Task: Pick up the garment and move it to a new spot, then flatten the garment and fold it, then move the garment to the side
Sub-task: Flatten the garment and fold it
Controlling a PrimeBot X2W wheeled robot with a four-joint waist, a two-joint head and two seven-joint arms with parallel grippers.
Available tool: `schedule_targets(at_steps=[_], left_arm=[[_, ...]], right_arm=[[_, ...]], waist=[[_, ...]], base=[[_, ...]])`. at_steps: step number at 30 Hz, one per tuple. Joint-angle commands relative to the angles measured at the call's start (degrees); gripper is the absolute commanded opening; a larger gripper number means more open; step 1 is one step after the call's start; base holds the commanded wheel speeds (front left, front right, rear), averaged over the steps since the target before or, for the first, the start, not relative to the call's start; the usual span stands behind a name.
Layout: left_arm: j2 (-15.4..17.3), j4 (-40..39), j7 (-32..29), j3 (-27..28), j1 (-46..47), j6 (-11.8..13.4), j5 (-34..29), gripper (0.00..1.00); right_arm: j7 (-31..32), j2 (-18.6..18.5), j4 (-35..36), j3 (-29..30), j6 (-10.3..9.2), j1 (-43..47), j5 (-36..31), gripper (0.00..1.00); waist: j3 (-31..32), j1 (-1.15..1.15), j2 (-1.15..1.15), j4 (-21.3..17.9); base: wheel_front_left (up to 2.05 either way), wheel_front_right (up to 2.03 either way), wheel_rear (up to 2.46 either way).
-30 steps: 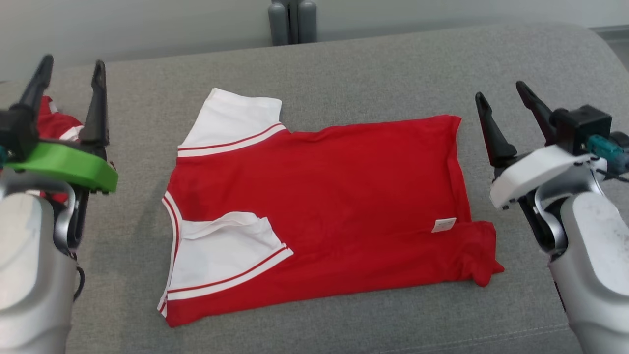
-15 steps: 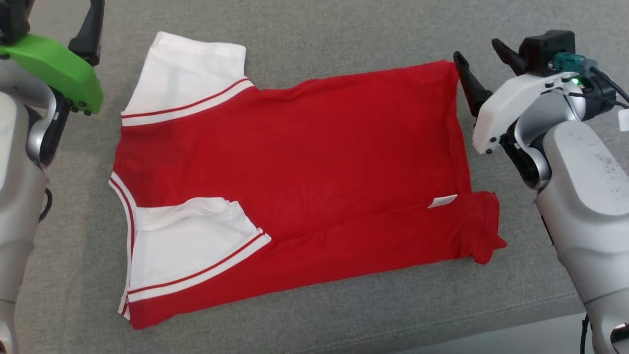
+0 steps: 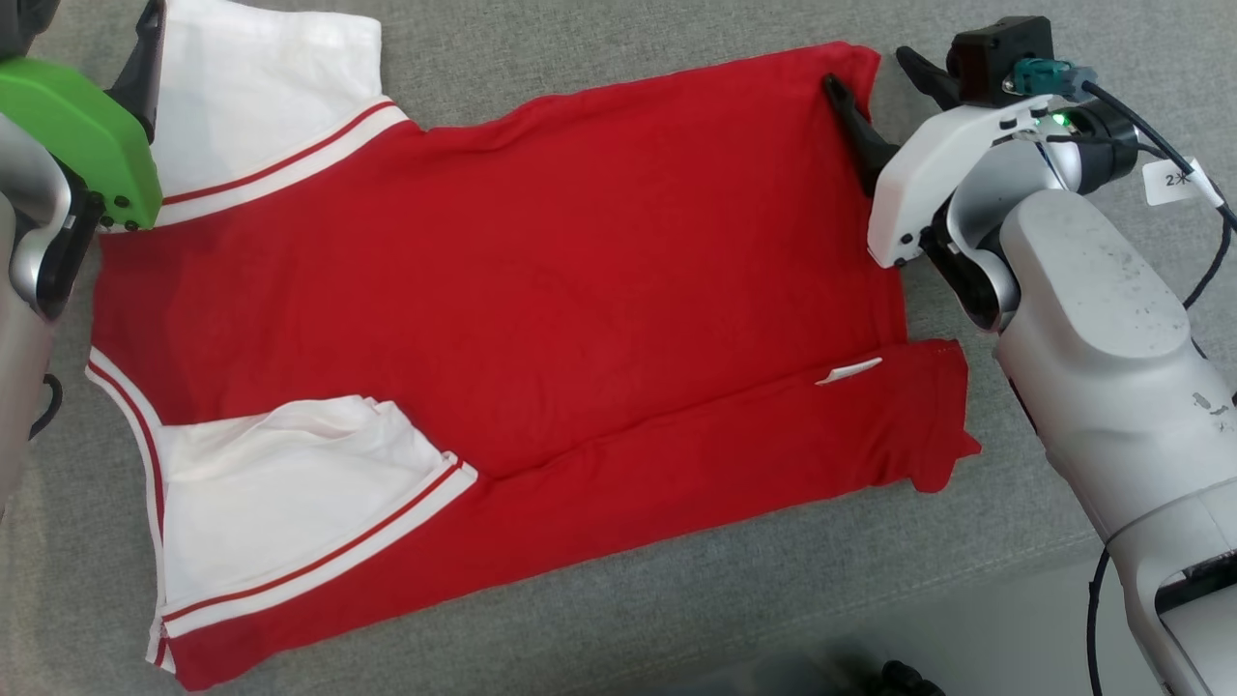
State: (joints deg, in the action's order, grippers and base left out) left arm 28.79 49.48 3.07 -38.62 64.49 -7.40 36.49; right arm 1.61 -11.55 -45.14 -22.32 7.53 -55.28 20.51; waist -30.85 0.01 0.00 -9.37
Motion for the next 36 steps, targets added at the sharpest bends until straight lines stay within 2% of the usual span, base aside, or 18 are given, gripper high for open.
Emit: schedule_targets(at_steps=[1,15,16,17,18,19,24,29,36], left_arm=[[0.1,0.4,-0.1,-0.7,1.5,-0.1,1.1,1.0],[-0.8,6.6,-2.3,-8.1,4.5,-0.1,7.5,1.0],[-0.9,7.1,-2.6,-8.6,4.6,-0.1,8.1,0.77],[-1.0,7.6,-2.7,-8.7,4.7,-0.1,8.5,0.0],[-1.2,7.6,-3.2,-9.4,4.6,-0.1,8.9,0.0],[-1.1,7.6,-3.4,-10.0,4.7,-0.1,9.3,0.0],[-0.9,7.1,0.2,-10.6,6.3,-0.1,11.7,0.0],[-1.6,6.5,6.2,-10.6,7.9,0.0,12.9,0.0],[-2.1,1.9,10.9,-11.1,5.2,0.0,15.7,0.0]], right_arm=[[-0.5,0.2,-0.7,-0.6,-0.09,-1.0,0.5,1.0],[-0.7,2.7,-5.8,-6.6,-0.04,-4.8,6.9,0.99],[-0.5,2.7,-5.7,-7.0,-0.04,-4.8,7.7,0.83],[-0.5,2.7,-5.6,-7.3,-0.04,-4.8,8.4,0.42],[-0.3,2.5,-5.4,-7.7,-0.04,-5.0,9.0,0.17],[-0.2,2.2,-5.3,-8.1,-0.04,-5.2,9.5,0.0],[-2.5,0.5,-4.4,-8.7,-0.11,-6.5,11.2,0.0],[-7.6,-1.5,-5.1,-8.0,-0.11,-7.7,10.4,0.0],[-12.7,-3.7,-6.5,-8.4,-0.11,-4.5,9.5,0.0]], waist=[[-0.8,-0.01,0.0,-0.5],[-2.7,-0.01,0.0,-1.6],[-2.8,-0.01,0.0,-1.7],[-2.9,-0.01,0.0,-1.8],[-2.9,-0.01,0.0,-1.9],[-3.0,-0.01,0.0,-1.9],[-2.8,-0.01,0.0,-0.6],[-1.0,-0.01,0.0,2.0],[2.7,-0.01,0.0,5.3]], base=[[0.0,0.0,0.0],[0.0,0.0,0.0],[0.0,0.0,0.0],[0.0,0.0,0.0],[0.0,0.0,0.0],[0.0,0.0,0.0],[0.0,0.0,0.0],[0.0,0.0,0.0],[0.0,0.0,0.0]])
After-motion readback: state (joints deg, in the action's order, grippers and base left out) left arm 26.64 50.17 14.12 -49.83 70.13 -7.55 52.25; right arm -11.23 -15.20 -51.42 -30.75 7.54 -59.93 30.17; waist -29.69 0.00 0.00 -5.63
